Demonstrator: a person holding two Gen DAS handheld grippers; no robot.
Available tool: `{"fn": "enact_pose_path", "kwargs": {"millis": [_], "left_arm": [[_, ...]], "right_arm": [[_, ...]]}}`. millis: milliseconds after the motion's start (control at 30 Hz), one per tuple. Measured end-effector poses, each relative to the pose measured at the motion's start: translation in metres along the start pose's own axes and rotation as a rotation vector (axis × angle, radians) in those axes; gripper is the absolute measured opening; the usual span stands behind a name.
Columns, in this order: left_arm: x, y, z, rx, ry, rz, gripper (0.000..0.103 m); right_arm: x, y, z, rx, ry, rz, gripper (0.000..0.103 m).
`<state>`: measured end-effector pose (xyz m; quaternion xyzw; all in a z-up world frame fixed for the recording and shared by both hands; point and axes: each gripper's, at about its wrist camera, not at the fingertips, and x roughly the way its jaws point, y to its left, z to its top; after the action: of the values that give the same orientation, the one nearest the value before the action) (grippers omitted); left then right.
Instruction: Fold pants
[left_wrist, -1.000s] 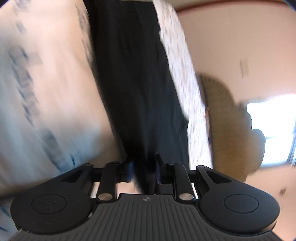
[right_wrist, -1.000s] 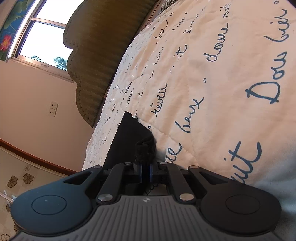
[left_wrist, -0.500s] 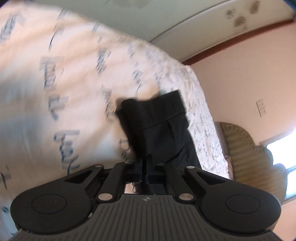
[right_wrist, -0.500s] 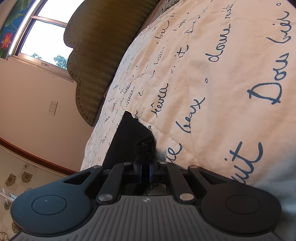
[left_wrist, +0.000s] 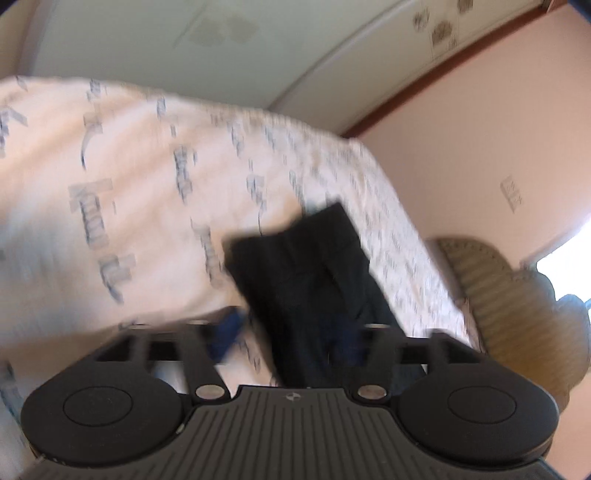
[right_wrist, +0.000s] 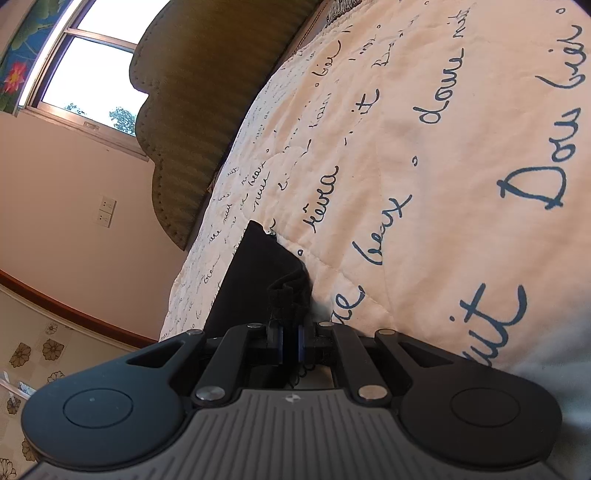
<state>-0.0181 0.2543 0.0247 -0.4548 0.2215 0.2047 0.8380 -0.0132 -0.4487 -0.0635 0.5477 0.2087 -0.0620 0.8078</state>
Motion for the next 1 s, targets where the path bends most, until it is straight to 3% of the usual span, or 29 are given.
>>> {"fn": "enact_pose_path", "kwargs": {"millis": [67, 167, 200, 267, 333, 433, 567, 700, 767, 900, 1000], "left_arm": [[0.006, 0.003, 0.009, -0.032, -0.006, 0.007, 0.083], [0.025, 0.001, 0.016, -0.019, 0.008, 0.007, 0.077], [0.028, -0.004, 0.017, 0.027, -0.005, 0.023, 0.072], [0.033, -0.01, 0.017, 0.116, -0.009, 0.103, 0.03], [0.032, -0.008, 0.021, 0.129, -0.008, 0.109, 0.023], [0.028, -0.011, 0.022, 0.181, -0.016, 0.115, 0.021], [0.037, -0.009, 0.013, 0.251, -0.045, 0.134, 0.031], [0.022, -0.017, 0.012, 0.246, -0.055, 0.141, 0.055], [0.005, -0.024, 0.012, 0.229, -0.094, 0.163, 0.072], [-0.027, -0.051, 0.005, 0.267, -0.194, 0.135, 0.081], [-0.037, -0.078, -0.006, 0.3, -0.192, 0.069, 0.084]], "right_arm": [[-0.001, -0.003, 0.0, 0.007, 0.0, 0.017, 0.004], [-0.001, -0.004, 0.001, 0.011, 0.005, 0.029, 0.004], [-0.002, -0.005, 0.001, 0.012, 0.006, 0.03, 0.004], [-0.003, -0.005, 0.001, 0.012, 0.007, 0.031, 0.004], [-0.003, -0.005, 0.001, 0.014, 0.009, 0.034, 0.004], [-0.004, -0.006, 0.002, 0.014, 0.01, 0.034, 0.004], [-0.004, -0.007, 0.002, 0.011, 0.008, 0.04, 0.004], [-0.005, -0.008, 0.001, 0.013, 0.007, 0.052, 0.005], [-0.006, -0.009, 0.001, 0.013, 0.005, 0.06, 0.006], [-0.008, -0.009, 0.001, 0.028, 0.009, 0.065, 0.007], [-0.014, -0.013, 0.002, 0.09, 0.01, 0.087, 0.01]]}}
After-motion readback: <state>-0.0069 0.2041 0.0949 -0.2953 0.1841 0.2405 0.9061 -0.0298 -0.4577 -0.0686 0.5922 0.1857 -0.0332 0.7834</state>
